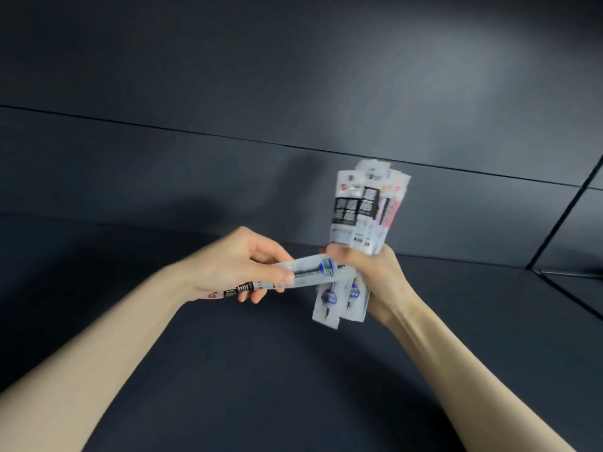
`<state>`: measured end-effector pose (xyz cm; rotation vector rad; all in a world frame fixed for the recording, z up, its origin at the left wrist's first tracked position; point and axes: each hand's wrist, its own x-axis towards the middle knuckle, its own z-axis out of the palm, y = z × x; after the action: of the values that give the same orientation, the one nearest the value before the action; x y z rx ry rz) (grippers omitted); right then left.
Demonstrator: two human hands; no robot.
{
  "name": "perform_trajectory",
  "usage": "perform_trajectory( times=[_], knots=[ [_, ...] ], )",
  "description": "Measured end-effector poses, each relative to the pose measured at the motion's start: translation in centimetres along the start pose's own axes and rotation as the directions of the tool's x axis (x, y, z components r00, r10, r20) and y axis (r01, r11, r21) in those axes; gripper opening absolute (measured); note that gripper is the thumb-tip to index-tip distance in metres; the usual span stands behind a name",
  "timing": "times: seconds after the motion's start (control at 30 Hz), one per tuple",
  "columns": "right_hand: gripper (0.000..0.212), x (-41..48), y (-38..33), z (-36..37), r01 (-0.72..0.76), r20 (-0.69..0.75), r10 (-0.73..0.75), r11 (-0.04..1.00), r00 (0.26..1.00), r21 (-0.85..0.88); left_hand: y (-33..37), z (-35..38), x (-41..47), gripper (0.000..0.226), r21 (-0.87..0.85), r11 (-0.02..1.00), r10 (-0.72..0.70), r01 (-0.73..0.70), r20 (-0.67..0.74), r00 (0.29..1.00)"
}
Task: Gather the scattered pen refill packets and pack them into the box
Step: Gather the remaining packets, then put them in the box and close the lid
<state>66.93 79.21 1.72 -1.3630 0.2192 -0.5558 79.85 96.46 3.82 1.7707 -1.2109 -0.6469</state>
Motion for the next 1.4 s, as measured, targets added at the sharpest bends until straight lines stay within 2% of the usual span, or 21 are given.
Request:
perform_trajectory(
  times=[0.07,0.13,0.23,0.33,0.43,0.5,0.53,0.6,0.63,0.7,0.83,0.93,1.0,1.07,1.13,1.2,1.27,1.3,1.33,1.4],
  knots=[
    [0.023,0.0,0.2,0.1,-0.021,0.006,0.022,0.996,1.000,-0.092,-0.1,-0.2,0.1,0.008,0.020,0.999,-0.039,0.039,-0.018,0.999],
    [0.026,-0.1,0.4,0.2,-0.011,-0.009,0.010,0.985,1.000,-0.170,-0.4,-1.2,0.0,0.018,0.113,0.988,-0.099,0.105,-0.060,0.993],
    [0.025,-0.2,0.4,0.5,0.015,-0.037,-0.023,0.980,0.999,-0.199,-0.7,-3.0,-0.4,0.023,0.207,0.962,-0.165,0.179,-0.082,0.983],
    [0.025,-0.2,0.5,0.5,0.025,-0.061,-0.037,0.982,0.997,-0.188,-0.8,-4.5,-1.1,0.024,0.027,0.985,-0.164,0.173,-0.200,0.966],
    [0.029,-0.5,0.5,0.6,0.004,-0.024,-0.008,0.987,1.000,-0.159,-1.1,-4.5,-0.7,0.029,-0.286,0.957,-0.157,0.040,-0.400,0.903],
    [0.031,-0.7,0.7,1.0,-0.021,0.019,0.023,0.992,1.000,-0.126,-1.3,-3.2,0.2,0.031,-0.531,0.839,-0.206,-0.117,-0.508,0.836],
    [0.031,-0.7,0.8,1.1,-0.031,0.029,0.035,0.993,0.999,-0.114,-1.4,-2.2,0.7,0.028,-0.650,0.733,-0.242,-0.199,-0.523,0.817],
    [0.032,-0.7,1.1,1.4,-0.036,0.011,0.037,0.995,0.999,-0.095,-1.2,0.0,1.4,0.016,-0.805,0.520,-0.276,-0.287,-0.476,0.835],
    [0.033,-0.7,1.3,1.5,-0.033,-0.005,0.033,0.995,0.999,-0.090,-1.0,1.0,1.5,0.013,-0.835,0.472,-0.270,-0.282,-0.442,0.856],
    [0.033,-0.8,1.6,1.5,-0.031,-0.016,0.029,0.995,0.999,-0.098,-0.8,2.2,1.6,0.009,-0.818,0.511,-0.242,-0.264,-0.431,0.869],
    [0.031,-0.9,1.2,1.0,-0.047,0.077,0.054,0.995,0.996,-0.087,0.0,1.7,1.3,0.010,-0.596,0.738,-0.069,-0.317,-0.534,0.843],
    [0.038,-1.0,1.0,1.4,-0.018,0.226,0.030,0.999,0.974,-0.051,1.0,1.8,0.6,0.022,-0.494,0.823,0.052,-0.282,-0.429,0.902],
    [0.044,-1.0,1.3,2.0,0.000,0.301,0.027,0.996,0.953,-0.087,1.3,2.7,0.5,0.033,-0.386,0.878,0.119,-0.283,-0.396,0.910],
    [0.044,-1.1,1.5,2.5,0.003,0.316,0.031,0.994,0.948,-0.106,1.3,3.2,0.8,0.038,-0.252,0.917,0.170,-0.308,-0.451,0.876],
    [0.040,-1.1,1.5,2.6,0.005,0.304,0.027,0.994,0.952,-0.105,0.9,3.2,1.1,0.053,-0.150,0.942,0.182,-0.299,-0.520,0.835],
    [0.036,-1.3,1.3,2.8,0.004,0.302,0.030,0.994,0.953,-0.112,1.1,2.8,1.3,0.062,-0.232,0.928,0.145,-0.292,-0.498,0.855],
    [0.035,-1.1,1.2,3.1,0.028,0.312,0.020,0.989,0.950,-0.147,2.1,2.5,1.4,0.040,-0.464,0.843,0.120,-0.271,-0.330,0.936],
    [0.036,-1.0,1.0,3.3,0.037,0.323,0.020,0.985,0.946,-0.170,2.9,2.5,1.3,0.026,-0.514,0.823,0.121,-0.241,-0.256,0.959],
    [0.037,-1.0,0.8,3.5,0.039,0.335,0.030,0.979,0.942,-0.198,3.6,2.6,1.4,0.018,-0.492,0.839,0.134,-0.234,-0.231,0.964],
    [0.033,-1.2,0.5,3.5,0.038,0.344,0.055,0.965,0.937,-0.258,4.1,3.0,1.7,0.015,-0.382,0.886,0.148,-0.264,-0.307,0.940]
  ],
)
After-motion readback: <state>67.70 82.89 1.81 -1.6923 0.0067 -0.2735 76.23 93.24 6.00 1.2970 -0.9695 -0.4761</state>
